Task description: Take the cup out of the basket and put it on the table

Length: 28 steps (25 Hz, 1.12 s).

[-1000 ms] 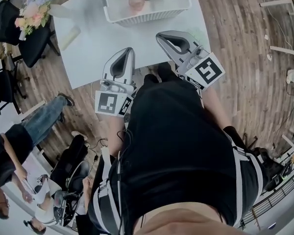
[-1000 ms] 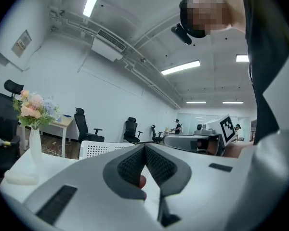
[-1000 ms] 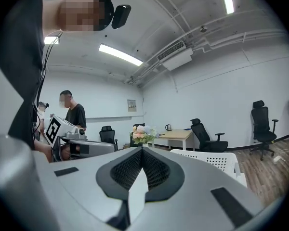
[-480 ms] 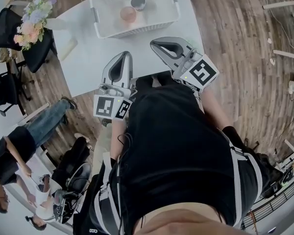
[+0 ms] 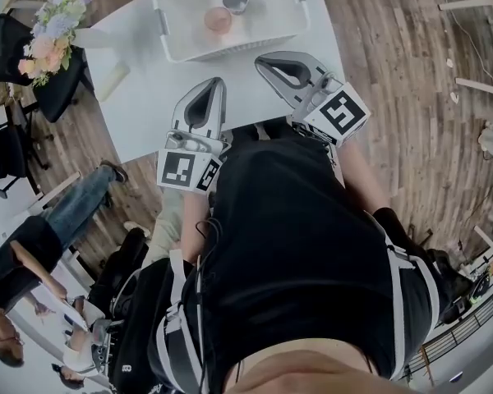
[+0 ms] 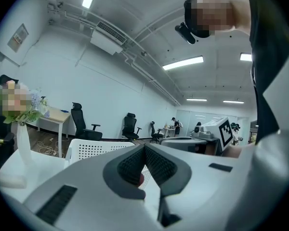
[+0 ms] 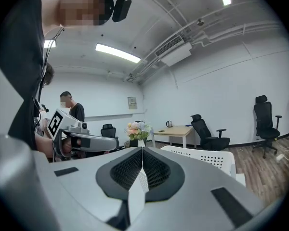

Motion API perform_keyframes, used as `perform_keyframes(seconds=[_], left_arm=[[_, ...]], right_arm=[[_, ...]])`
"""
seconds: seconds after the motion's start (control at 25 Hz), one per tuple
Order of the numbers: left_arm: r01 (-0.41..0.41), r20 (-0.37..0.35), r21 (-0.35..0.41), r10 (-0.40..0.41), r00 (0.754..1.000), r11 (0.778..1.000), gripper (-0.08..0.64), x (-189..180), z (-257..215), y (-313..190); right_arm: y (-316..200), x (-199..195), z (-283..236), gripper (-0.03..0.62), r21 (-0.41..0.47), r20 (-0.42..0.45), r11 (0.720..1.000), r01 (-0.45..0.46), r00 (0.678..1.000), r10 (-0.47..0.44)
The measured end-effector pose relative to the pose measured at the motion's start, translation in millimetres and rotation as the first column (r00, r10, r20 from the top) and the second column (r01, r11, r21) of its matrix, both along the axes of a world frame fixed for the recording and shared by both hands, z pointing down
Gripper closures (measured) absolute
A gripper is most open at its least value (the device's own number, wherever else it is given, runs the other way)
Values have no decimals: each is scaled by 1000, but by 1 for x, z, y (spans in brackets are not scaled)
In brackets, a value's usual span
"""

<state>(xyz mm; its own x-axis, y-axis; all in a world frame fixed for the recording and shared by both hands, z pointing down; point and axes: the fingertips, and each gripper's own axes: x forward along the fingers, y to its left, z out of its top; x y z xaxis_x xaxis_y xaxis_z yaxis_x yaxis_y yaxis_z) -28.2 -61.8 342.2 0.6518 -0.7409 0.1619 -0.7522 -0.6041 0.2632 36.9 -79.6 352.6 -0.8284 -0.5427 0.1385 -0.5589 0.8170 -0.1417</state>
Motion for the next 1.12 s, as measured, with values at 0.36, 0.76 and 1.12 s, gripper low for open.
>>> perform_keyframes(seconds=[0.36, 0.76, 1.12], left_arm=[[-2, 4, -18, 2, 1000, 1000, 540, -12, 11, -1], [43, 15, -43, -43, 999, 998, 540, -41, 25, -1], [86, 12, -63, -86, 996, 994, 540, -67, 28, 5]], right_arm=[[-42, -16, 16, 572, 40, -222, 997, 69, 973, -59], [-98, -53, 48, 520, 71, -439, 965, 251, 877, -196], [-126, -94, 103, 459, -26, -592, 898, 440, 717, -368]])
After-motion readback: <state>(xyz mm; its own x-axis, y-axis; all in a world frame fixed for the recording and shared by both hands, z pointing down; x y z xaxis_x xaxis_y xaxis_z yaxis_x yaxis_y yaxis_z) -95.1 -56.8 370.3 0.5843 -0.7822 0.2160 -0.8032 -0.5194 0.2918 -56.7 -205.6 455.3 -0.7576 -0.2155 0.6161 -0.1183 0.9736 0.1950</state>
